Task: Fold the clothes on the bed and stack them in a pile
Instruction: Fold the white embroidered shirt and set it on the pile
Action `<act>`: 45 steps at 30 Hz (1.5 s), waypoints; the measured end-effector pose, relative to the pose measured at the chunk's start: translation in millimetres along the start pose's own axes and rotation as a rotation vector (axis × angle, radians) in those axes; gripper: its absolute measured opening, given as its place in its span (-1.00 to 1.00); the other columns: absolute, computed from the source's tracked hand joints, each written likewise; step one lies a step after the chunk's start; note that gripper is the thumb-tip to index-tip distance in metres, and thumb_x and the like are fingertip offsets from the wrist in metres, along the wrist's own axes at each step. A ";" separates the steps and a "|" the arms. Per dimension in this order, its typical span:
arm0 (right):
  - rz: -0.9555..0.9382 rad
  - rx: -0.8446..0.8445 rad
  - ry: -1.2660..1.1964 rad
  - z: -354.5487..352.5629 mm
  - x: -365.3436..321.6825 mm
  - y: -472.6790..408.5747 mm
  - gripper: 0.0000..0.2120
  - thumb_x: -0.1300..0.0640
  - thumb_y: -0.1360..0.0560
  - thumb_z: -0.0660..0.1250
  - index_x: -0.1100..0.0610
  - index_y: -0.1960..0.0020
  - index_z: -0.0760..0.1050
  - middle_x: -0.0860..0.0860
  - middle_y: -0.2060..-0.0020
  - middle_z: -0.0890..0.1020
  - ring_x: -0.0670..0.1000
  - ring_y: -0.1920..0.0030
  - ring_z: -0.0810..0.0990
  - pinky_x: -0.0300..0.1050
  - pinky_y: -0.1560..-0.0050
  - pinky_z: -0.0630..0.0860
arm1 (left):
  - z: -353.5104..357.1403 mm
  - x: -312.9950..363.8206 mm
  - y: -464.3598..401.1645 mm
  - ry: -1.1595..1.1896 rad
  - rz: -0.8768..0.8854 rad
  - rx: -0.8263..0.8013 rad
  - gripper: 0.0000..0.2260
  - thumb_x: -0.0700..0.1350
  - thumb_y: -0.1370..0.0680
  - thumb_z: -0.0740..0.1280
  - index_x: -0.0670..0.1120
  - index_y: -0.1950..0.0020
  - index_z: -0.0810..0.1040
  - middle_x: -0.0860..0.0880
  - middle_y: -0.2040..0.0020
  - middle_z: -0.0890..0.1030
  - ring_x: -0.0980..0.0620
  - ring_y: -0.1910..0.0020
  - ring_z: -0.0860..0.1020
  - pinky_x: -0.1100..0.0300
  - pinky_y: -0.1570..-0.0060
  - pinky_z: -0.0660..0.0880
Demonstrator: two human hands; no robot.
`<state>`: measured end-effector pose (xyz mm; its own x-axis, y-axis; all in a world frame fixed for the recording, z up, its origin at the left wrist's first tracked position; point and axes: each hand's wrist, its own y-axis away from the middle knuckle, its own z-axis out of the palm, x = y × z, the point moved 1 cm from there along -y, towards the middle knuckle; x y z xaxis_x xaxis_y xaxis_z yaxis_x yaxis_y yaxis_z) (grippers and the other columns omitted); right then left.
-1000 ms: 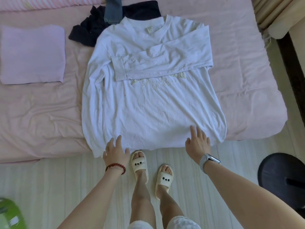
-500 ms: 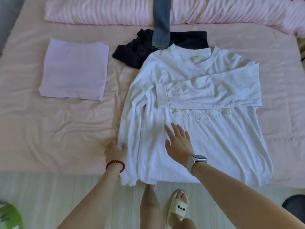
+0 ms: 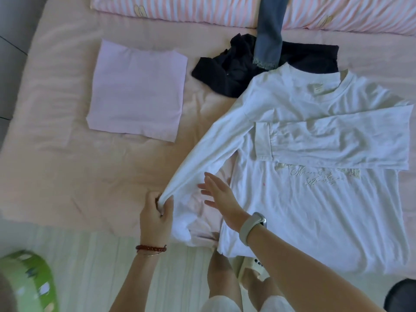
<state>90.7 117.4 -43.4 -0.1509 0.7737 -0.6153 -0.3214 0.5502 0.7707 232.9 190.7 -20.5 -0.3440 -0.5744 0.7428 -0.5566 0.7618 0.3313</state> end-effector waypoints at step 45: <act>-0.066 0.789 0.522 -314.2 -67.0 84.3 -0.91 0.02 -0.50 0.27 -0.06 0.15 0.53 -0.14 0.45 0.45 -0.03 0.30 0.45 -0.15 0.26 0.33 | 166.9 206.5 -97.6 -0.260 1.025 -0.479 -0.74 -0.08 -0.47 0.13 -0.22 0.23 0.51 0.01 0.32 0.50 0.03 0.33 0.44 0.27 0.29 0.30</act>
<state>-220.0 13.3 10.7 -0.6155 0.6001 -0.5110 0.3517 0.7893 0.5033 89.9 -52.2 3.5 -0.6439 0.3753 0.6667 0.3967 0.9089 -0.1286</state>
